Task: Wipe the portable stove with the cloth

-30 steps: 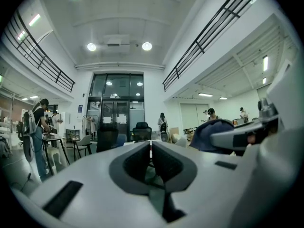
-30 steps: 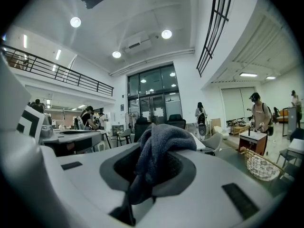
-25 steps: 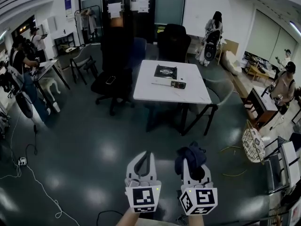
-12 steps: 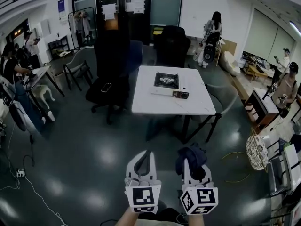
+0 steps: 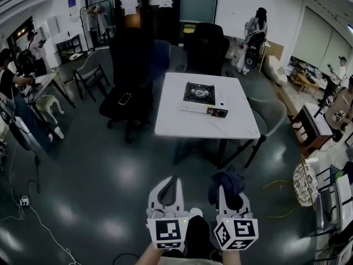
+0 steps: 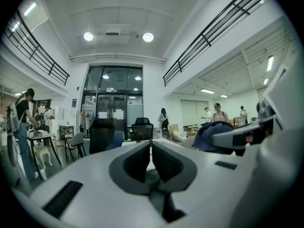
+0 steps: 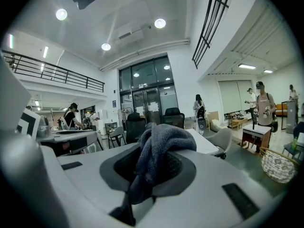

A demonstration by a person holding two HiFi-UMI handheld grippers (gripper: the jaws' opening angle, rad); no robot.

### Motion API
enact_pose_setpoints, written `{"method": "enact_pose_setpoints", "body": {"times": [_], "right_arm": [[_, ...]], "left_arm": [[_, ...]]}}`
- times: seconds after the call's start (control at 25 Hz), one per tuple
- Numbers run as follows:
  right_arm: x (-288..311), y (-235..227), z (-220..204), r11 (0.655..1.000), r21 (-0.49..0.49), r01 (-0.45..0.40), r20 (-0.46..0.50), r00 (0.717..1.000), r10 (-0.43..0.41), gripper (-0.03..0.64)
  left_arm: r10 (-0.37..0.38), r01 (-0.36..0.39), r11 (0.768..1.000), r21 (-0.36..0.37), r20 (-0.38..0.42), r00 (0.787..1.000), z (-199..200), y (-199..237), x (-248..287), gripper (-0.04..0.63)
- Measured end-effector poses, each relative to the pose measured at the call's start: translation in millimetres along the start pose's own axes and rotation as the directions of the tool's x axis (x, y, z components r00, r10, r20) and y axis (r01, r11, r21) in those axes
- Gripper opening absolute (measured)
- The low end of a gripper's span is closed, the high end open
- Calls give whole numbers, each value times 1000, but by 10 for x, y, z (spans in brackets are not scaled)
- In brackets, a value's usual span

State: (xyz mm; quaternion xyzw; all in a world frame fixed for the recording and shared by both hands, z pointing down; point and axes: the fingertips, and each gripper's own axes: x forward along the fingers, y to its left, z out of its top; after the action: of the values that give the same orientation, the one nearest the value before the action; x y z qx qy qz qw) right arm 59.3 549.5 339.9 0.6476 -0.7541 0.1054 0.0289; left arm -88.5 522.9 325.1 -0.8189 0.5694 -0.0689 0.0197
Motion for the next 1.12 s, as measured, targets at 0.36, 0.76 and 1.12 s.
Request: {"method": "enact_pose_setpoints", "body": {"times": [0.36,0.76,1.12], "right_arm": [[982,-466,255,999,-10,-49,-13,999,49,75],[2037,-1066,669,995,-30,-93,-3,996,93,75],[2680,-1358,771,995,-5,-98,-23,995,98,75]], "left_arm": [[53,-53,999,-4,-5,999,112,61,1004,23],[90,-90,996,-8,14,996,373,38,2216,23],[106,-107,994,-17,-16,994,384,106,2855,23]]}}
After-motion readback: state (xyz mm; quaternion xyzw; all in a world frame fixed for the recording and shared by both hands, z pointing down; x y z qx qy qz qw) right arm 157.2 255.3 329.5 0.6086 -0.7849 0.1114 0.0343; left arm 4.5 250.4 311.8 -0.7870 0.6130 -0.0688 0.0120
